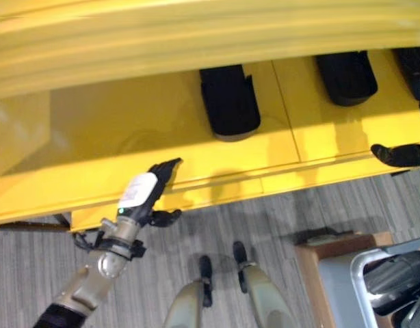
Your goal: Move parts from the plastic box to the shelf.
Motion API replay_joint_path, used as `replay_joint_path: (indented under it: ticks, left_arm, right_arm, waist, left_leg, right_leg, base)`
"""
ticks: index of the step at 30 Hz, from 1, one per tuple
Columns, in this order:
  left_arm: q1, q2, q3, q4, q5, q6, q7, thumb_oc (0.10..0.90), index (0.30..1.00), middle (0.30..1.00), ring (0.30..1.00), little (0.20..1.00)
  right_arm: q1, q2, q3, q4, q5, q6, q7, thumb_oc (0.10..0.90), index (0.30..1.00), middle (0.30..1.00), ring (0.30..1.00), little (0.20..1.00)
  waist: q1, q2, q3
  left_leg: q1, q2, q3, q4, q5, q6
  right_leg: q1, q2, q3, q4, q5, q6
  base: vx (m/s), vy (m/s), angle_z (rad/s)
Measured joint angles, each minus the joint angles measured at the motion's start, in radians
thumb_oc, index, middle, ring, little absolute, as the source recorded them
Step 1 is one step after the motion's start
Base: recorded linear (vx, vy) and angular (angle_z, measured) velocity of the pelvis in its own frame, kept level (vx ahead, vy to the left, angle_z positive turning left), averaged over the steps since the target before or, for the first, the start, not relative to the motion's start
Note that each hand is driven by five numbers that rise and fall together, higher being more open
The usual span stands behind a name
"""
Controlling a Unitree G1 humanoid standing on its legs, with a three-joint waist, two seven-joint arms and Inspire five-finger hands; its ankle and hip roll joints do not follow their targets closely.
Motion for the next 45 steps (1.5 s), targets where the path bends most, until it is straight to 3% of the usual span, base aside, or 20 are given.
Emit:
replay_joint_path:
  ticks: [8, 14, 27, 45]
  left_arm:
    - [0.006, 0.014, 0.004, 0.005, -0.001, -0.002, -0.011, 0.900, 1.000, 1.000, 1.000, 1.000]
    - [0.006, 0.030, 0.010, 0.009, -0.002, -0.003, -0.027, 0.900, 1.000, 1.000, 1.000, 1.000]
    - [-0.001, 0.031, 0.009, 0.016, -0.002, -0.011, -0.040, 0.900, 1.000, 1.000, 1.000, 1.000]
    - [-0.021, 0.031, 0.009, 0.016, -0.002, -0.023, -0.033, 0.900, 1.000, 1.000, 1.000, 1.000]
  right_arm:
    - [-0.034, -0.036, 0.034, 0.082, 0.000, 0.008, 0.051, 0.900, 1.000, 1.000, 1.000, 1.000]
    - [-0.101, -0.042, 0.131, 0.130, 0.000, 0.012, 0.079, 0.900, 1.000, 1.000, 1.000, 1.000]
    - [-0.338, -0.105, 0.344, 0.224, -0.003, 0.012, 0.106, 0.900, 1.000, 1.000, 1.000, 1.000]
    - [-0.436, -0.123, 0.427, 0.277, -0.044, 0.026, 0.107, 0.900, 1.000, 1.000, 1.000, 1.000]
  waist:
    - [0.006, 0.000, 0.000]
    - [0.006, 0.004, 0.001]
    - [0.025, 0.050, 0.023]
    - [0.026, 0.058, 0.047]
  left_leg:
    - [-0.002, 0.000, -0.001, 0.007, 0.001, -0.001]
    - [-0.002, 0.001, -0.001, 0.011, 0.001, -0.002]
    - [-0.005, 0.000, -0.005, 0.013, 0.003, -0.005]
    - [0.004, -0.003, -0.036, -0.020, 0.020, -0.022]
  right_leg:
    - [-0.001, 0.000, -0.002, 0.004, 0.000, 0.000]
    - [-0.002, 0.001, -0.003, 0.011, -0.001, -0.002]
    - [-0.009, 0.001, -0.007, 0.026, -0.005, -0.005]
    - [-0.016, -0.005, -0.038, 0.052, -0.027, -0.018]
  base:
    - [-0.03, -0.032, 0.01]
    - [-0.03, -0.036, 0.00]
    - [-0.03, -0.041, 0.01]
    - [0.01, -0.026, 0.05]
